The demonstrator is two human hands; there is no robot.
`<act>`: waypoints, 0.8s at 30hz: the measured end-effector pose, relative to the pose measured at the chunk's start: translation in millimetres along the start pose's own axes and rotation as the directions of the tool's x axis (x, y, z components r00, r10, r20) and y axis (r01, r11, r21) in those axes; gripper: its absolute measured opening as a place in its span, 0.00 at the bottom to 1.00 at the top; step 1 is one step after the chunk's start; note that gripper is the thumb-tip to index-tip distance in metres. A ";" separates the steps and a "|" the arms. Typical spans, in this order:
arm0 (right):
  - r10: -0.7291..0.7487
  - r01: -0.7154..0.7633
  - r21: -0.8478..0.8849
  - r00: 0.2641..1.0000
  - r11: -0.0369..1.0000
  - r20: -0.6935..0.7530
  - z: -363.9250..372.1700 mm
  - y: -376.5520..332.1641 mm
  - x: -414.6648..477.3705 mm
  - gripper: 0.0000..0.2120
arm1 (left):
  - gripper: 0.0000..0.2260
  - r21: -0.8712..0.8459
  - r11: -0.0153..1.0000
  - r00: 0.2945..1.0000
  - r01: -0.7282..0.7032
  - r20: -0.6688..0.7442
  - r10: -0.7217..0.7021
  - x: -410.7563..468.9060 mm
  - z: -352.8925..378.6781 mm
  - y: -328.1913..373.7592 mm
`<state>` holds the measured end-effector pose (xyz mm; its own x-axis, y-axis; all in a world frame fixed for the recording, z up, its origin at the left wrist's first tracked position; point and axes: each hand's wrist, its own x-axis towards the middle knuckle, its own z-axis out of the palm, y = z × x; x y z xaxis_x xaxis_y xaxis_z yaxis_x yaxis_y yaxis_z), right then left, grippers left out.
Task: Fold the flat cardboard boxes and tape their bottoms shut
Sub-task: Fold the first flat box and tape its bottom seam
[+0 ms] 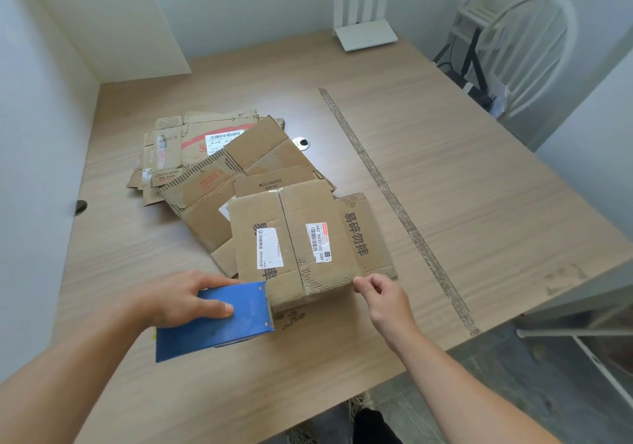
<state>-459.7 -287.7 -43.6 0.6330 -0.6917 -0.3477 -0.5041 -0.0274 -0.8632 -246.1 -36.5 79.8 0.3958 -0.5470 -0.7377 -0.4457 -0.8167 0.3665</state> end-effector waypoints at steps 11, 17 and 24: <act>-0.268 0.259 -0.109 0.960 0.960 -0.081 10.4 -5.1 -0.6 0.16 | 0.19 -0.067 0.998 1.000 -0.014 -0.017 0.013 0.4 -1.4 0.8; -0.117 0.106 -0.151 0.991 0.983 -0.066 29.7 -3.9 -9.1 0.24 | 0.21 -0.086 0.996 1.000 -0.011 -0.017 0.010 2.6 -1.0 -0.5; -0.593 0.670 -0.655 0.699 0.349 0.400 9.2 -19.8 19.5 0.37 | 0.16 -0.078 0.997 0.999 -0.009 -0.034 0.007 3.2 2.5 -4.9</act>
<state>-432.0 -294.0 -36.7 0.9763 -0.1787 0.1225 -0.1362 -0.9459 -0.2944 -244.7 -33.8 74.3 0.4200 -0.5584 -0.7154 -0.3854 -0.8234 0.4165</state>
